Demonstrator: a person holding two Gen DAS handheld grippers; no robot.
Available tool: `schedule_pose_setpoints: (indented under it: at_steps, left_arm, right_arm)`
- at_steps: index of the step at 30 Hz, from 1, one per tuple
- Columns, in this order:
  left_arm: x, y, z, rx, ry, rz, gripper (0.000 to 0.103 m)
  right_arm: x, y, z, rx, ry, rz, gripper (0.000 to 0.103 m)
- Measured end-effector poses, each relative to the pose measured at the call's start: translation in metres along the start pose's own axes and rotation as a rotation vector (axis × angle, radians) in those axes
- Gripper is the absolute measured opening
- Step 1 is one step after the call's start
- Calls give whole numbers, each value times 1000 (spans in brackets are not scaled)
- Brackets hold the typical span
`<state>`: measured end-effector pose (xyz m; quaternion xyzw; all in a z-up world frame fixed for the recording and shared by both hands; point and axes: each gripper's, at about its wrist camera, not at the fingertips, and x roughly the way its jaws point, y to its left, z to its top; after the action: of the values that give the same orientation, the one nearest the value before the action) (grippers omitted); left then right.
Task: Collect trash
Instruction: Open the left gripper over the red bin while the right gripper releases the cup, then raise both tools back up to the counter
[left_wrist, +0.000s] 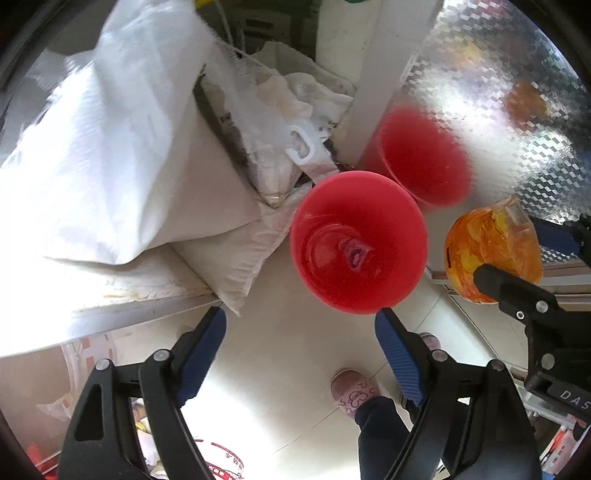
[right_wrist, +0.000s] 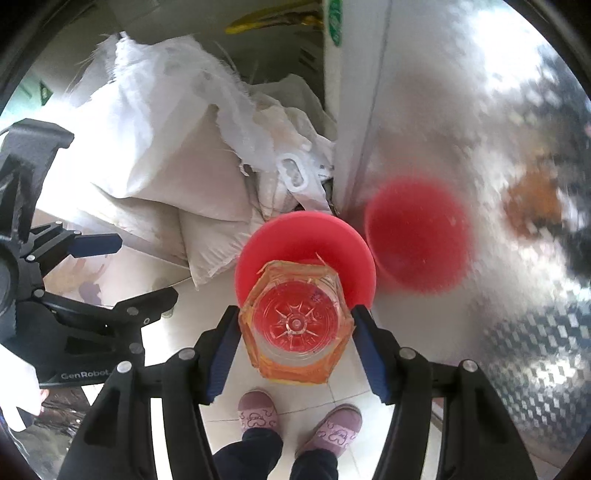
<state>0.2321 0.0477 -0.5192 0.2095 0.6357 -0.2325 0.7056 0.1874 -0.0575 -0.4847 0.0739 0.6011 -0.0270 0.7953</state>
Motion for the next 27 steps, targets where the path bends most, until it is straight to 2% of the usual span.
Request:
schedule_pose_setpoints:
  at_steps: [6, 13, 14, 16, 17, 22, 27]
  left_arm:
    - [0, 7, -2, -29, 0, -5, 81]
    - [-8, 7, -6, -16, -15, 25, 81]
    - [-9, 8, -7, -17, -17, 30, 81]
    - [-12, 9, -9, -19, -14, 38, 81]
    - [-15, 9, -10, -17, -11, 42, 81]
    - [-46, 7, -14, -7, -39, 58, 81]
    - [-91, 6, -20, -26, -64, 67, 81]
  right_arm:
    - [1, 6, 1, -13, 14, -7, 59]
    - [-2, 14, 1, -40, 13, -34, 62]
    - [-3, 15, 1, -46, 14, -44, 64]
    - [-6, 17, -1, -47, 12, -64, 78]
    - [-9, 18, -1, -45, 10, -67, 79]
    - [-33, 17, -4, -42, -10, -79, 87]
    - [-76, 21, -4, -49, -38, -92, 87]
